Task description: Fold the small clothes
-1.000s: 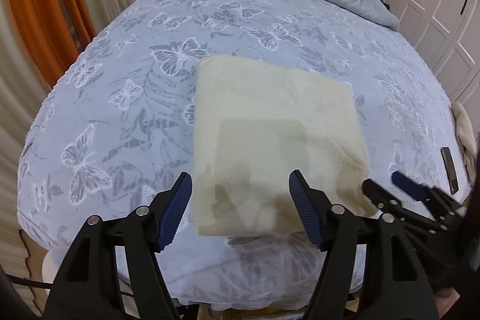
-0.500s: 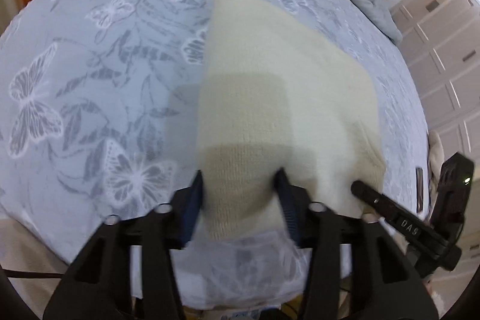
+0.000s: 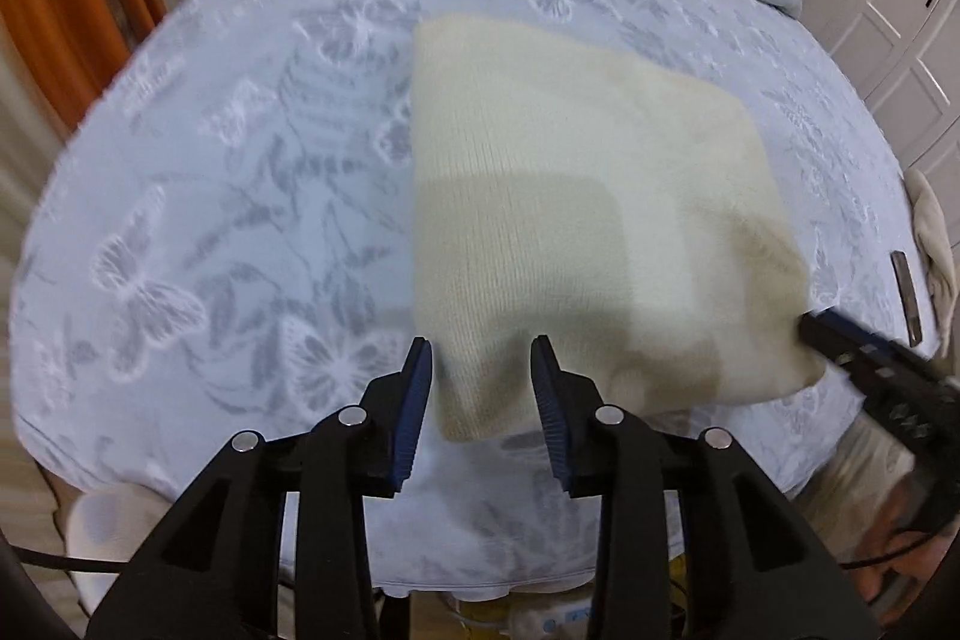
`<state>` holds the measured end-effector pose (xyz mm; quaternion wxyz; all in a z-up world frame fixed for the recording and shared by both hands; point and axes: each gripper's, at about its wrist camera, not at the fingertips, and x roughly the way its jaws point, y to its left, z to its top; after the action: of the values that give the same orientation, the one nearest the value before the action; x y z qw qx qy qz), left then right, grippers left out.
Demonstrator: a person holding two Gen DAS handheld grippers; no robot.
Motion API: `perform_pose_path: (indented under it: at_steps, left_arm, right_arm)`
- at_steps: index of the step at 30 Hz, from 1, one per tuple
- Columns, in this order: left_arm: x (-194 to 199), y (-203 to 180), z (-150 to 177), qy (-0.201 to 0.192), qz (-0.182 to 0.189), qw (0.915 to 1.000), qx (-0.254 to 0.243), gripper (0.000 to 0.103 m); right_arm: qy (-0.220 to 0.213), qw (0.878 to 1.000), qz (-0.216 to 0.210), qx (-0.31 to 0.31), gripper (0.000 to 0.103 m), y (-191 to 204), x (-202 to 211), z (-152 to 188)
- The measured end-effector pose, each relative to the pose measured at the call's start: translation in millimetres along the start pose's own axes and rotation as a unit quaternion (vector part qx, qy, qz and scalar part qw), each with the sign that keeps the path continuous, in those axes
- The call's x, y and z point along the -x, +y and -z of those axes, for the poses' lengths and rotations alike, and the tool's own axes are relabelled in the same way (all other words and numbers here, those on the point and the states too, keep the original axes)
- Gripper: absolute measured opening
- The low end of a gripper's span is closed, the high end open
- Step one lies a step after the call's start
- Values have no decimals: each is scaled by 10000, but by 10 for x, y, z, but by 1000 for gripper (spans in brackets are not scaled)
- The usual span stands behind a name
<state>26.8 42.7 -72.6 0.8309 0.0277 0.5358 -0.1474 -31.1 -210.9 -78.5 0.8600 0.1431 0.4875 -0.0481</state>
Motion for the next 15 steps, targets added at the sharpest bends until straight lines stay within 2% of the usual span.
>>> perform_pose_path:
  at_steps: [2, 4, 6, 7, 9, 10, 13, 15]
  left_arm:
    - [89, 29, -46, -152, -6, 9997, 196, 34]
    - [40, 38, -165, -177, 70, 9994, 298, 34]
    - [-88, 14, -241, -102, -70, 9996, 259, 35]
    - [-185, 22, -265, -39, -119, 9996, 248, 39]
    - [-360, 56, -293, 66, -248, 9993, 280, 54]
    - [-363, 66, -280, 59, -242, 9992, 304, 63]
    - [-247, 95, -264, 79, -194, 9990, 400, 61]
    - [-83, 89, -232, -56, -185, 9990, 407, 60]
  right_arm:
    - [-234, 9996, -13, 184, 42, 97, 119, -91]
    - [-246, 9990, -68, 353, 42, 171, 104, -184]
    - [-157, 9981, 6, 596, 42, 239, -88, -287]
    - [6, 9976, 127, 680, 38, 231, -235, -320]
    - [552, 9953, 341, 721, 37, 159, -684, -349]
    - [582, 9955, 279, 696, 37, 96, -803, -357]
    - [551, 9968, 199, 535, 36, 124, -629, -410]
    - [155, 9977, 197, 629, 36, 213, -314, -364]
